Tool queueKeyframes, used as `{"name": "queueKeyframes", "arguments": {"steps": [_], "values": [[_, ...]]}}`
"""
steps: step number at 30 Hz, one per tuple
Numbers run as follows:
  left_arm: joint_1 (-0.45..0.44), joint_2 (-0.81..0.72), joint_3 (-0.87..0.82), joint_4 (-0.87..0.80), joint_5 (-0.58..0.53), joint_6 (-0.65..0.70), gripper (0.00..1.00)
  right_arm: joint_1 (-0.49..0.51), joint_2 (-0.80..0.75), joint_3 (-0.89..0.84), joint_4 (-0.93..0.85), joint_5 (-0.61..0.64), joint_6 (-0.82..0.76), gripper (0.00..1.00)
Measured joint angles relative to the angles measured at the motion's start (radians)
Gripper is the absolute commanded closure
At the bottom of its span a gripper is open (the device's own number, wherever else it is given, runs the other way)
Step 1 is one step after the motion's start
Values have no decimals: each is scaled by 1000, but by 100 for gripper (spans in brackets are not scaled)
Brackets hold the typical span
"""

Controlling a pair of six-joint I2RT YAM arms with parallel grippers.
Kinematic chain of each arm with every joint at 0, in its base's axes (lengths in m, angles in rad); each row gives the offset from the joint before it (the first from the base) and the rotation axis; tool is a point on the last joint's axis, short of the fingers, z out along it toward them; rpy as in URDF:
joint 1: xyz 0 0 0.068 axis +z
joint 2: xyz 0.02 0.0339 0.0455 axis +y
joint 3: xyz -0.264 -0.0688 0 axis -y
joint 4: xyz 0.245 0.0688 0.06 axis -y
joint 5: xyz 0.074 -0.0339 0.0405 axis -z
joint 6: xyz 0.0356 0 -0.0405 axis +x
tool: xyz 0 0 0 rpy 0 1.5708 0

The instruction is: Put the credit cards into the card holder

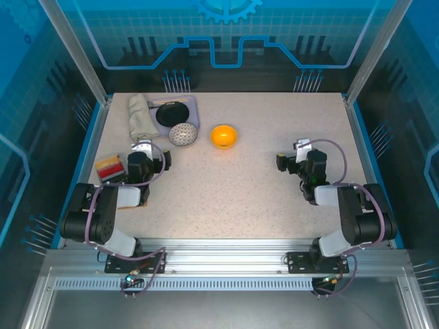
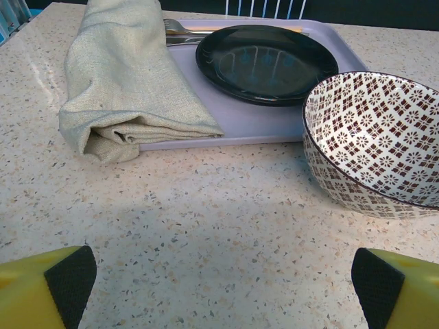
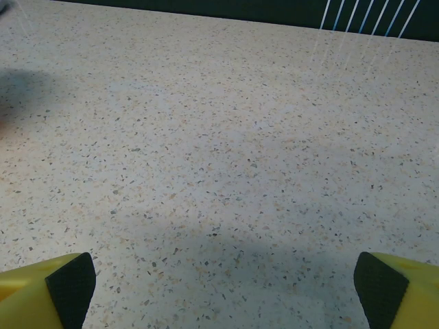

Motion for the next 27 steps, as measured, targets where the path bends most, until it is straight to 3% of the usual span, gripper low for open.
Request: {"name": "queueKeyframes", "arguments": {"steps": [21, 27], "values": [[0, -3, 0, -2, 3, 0, 1, 0, 0, 0, 0, -2, -1, 0], [0, -151, 0, -131, 2, -11, 1, 8, -50, 2, -63, 9, -14, 0]]}}
